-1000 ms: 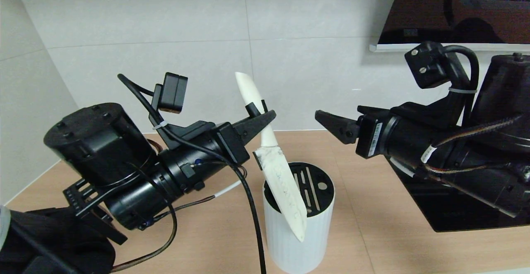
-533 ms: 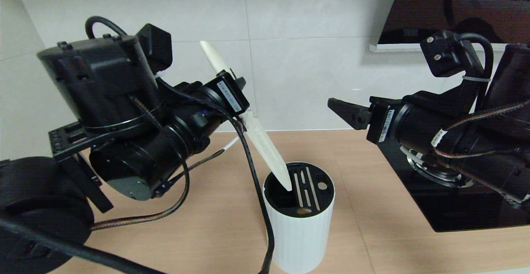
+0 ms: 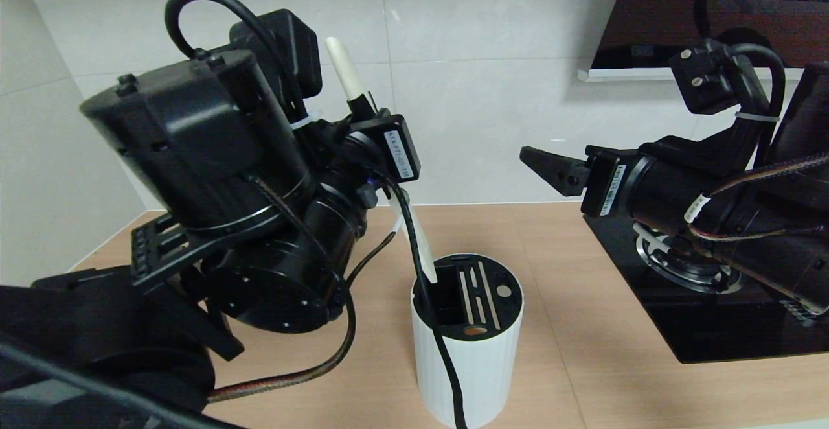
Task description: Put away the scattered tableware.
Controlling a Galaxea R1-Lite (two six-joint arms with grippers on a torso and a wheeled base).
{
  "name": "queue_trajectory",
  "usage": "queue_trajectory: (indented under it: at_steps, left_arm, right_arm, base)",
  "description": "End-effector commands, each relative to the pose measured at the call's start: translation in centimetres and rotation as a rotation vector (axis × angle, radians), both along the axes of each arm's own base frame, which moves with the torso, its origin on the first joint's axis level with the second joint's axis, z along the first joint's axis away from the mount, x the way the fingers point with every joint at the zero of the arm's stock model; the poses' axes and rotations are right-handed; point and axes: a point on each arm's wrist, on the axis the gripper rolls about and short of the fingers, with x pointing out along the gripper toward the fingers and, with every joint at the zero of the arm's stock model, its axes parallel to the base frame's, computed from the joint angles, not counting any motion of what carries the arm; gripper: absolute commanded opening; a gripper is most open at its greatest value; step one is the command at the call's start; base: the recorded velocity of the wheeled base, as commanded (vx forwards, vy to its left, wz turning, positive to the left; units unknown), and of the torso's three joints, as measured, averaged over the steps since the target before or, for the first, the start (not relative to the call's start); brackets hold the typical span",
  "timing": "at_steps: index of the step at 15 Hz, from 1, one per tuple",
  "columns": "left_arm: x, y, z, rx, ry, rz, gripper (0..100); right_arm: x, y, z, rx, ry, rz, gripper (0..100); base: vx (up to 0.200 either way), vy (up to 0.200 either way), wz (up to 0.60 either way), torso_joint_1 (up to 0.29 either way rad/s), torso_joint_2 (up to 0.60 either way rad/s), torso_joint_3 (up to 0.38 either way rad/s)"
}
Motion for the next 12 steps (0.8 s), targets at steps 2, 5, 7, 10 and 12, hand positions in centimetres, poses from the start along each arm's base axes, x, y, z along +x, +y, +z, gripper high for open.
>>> queue_trajectory:
  at_steps: [2,5,7,10,12]
  left_arm:
    - [-0.8,-0.8,-1.8,0.069,-0.014,-0.019,0]
    - [-0.4,-2.0,-3.0,0.060,-0.031,-0.034,0]
    - [-0.4,-2.3,-3.3,0.055,-0.035,-0.038,0]
    - [-0.6,-2.3,-3.7,0.068,-0.027,-0.046,0]
    - [-0.5,-2.4,-4.0,0.075,-0.021,-0.048,0]
  right_arm:
    - [0.1,0.1,-0.2,-0.005,0.006,0.000,100]
    - [0.1,0.1,-0.3,-0.008,0.007,0.000,100]
    - [0.0,0.1,-0.3,-0.006,0.007,0.000,100]
    - [0.1,0.1,-0.3,-0.008,0.009,0.000,100]
    - [0.1,0.1,-0.4,-0.010,0.010,0.000,100]
  base:
    - [0.000,0.000,0.00,0.000,0.00,0.000]
    - [0.000,0.000,0.00,0.000,0.00,0.000]
    - [0.000,0.000,0.00,0.000,0.00,0.000]
    - [0.000,0.000,0.00,0.000,0.00,0.000]
    - [0.000,0.000,0.00,0.000,0.00,0.000]
